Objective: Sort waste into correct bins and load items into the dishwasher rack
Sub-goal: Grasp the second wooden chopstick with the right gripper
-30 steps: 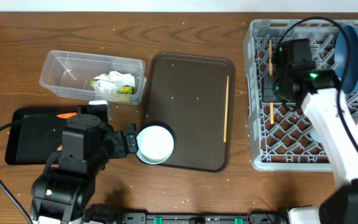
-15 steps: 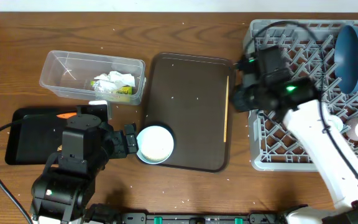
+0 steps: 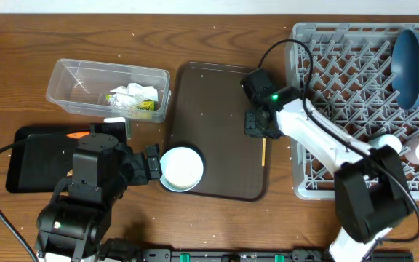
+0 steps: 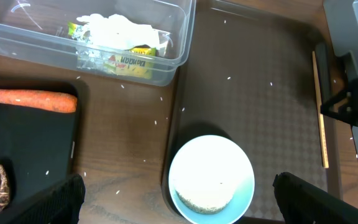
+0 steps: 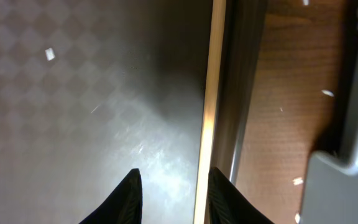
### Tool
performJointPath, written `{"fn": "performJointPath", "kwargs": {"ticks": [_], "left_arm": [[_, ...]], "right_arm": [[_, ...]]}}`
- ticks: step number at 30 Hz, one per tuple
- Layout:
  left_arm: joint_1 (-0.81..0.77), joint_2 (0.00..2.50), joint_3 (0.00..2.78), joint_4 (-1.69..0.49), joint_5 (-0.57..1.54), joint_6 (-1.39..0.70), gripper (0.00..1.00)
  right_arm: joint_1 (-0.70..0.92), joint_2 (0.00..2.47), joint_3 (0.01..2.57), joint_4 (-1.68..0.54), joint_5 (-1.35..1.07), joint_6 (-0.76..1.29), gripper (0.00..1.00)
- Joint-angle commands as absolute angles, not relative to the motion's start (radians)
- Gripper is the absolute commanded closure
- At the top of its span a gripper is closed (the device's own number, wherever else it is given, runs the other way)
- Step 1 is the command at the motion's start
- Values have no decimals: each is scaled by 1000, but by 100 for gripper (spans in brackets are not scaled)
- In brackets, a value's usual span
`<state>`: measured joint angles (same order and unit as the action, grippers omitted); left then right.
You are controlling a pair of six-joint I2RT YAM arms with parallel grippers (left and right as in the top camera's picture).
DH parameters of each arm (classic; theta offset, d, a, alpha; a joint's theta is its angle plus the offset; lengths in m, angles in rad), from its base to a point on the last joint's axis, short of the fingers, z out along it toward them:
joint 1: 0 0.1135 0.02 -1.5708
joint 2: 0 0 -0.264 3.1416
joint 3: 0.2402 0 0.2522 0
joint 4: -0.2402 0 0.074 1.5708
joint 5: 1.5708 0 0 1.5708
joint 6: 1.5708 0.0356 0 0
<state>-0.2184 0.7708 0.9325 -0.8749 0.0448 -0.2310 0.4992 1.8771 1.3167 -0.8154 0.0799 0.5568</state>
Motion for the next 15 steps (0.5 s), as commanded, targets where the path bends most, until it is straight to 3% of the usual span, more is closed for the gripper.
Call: {"fn": "performJointPath", "kwargs": {"ticks": [1, 11, 15], "left_arm": [[-214, 770, 940, -876, 36, -219, 2], [-214, 770, 940, -876, 36, -219, 2], [-214, 770, 940, -876, 36, -219, 2]], "right_arm": [[479, 1924, 1312, -796, 75, 568, 72], [458, 2019, 1312, -793, 89, 591, 76], [458, 2046, 1312, -783, 88, 589, 95]]}}
